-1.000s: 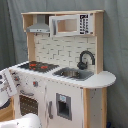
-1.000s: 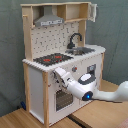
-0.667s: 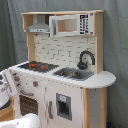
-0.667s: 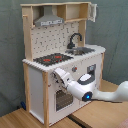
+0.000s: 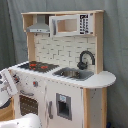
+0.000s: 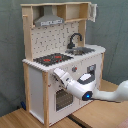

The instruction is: Play with the kitchen

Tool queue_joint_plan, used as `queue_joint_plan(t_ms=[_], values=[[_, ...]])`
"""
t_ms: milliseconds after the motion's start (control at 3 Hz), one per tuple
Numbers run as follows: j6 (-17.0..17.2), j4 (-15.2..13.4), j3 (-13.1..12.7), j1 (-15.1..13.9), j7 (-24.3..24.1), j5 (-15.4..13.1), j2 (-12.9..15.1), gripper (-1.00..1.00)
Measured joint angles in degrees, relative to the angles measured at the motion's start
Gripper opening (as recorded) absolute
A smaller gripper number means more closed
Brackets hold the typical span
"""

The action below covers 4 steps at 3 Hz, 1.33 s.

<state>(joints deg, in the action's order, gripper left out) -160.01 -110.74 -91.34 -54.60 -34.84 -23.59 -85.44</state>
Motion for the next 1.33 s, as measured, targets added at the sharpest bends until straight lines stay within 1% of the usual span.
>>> queue_joint_plan(t_ms=[333,1333], values=[[0.0,-0.1,-0.1,0.0,5.9,0.0,0.0,-1.0],[0.0,-0.3,-0.2,0.1,26.7,-0.2,0.0,-1.0]])
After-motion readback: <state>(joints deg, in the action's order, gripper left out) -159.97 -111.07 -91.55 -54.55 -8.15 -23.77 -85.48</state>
